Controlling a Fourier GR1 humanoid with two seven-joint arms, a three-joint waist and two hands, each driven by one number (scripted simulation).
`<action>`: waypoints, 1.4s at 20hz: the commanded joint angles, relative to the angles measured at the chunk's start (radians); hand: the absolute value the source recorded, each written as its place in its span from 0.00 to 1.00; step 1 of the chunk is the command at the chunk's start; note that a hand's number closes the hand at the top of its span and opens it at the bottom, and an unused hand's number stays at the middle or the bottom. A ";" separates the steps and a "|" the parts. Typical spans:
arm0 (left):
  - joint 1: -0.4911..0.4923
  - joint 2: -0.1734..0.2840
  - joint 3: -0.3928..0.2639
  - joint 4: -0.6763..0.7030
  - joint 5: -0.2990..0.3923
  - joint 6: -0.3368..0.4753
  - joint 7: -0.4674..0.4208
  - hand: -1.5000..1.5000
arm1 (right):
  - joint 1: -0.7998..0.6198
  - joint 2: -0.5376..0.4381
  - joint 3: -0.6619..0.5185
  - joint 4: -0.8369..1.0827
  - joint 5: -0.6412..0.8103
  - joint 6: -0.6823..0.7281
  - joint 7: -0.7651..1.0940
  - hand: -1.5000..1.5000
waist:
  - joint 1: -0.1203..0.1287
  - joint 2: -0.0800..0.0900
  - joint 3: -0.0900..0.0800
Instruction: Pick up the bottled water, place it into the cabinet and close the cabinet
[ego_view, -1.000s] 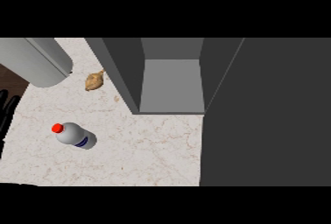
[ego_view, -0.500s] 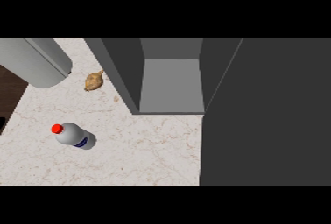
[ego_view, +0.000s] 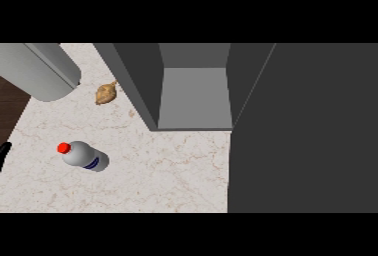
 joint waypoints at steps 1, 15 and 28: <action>0.042 -0.052 -0.016 0.017 -0.067 0.000 -0.060 0.00 | 0.121 -0.024 -0.016 -0.185 -0.044 0.014 0.030 0.00 | -0.004 -0.001 0.000; -0.187 0.016 0.073 0.616 -0.183 -0.021 -0.343 0.00 | 0.247 -0.027 0.023 -0.175 0.004 0.076 -0.106 0.00 | -0.017 0.000 -0.001; -0.354 0.041 0.124 1.134 -0.265 0.026 -0.690 0.00 | 0.328 -0.021 0.043 -0.181 0.017 0.096 -0.154 0.00 | -0.011 0.003 -0.001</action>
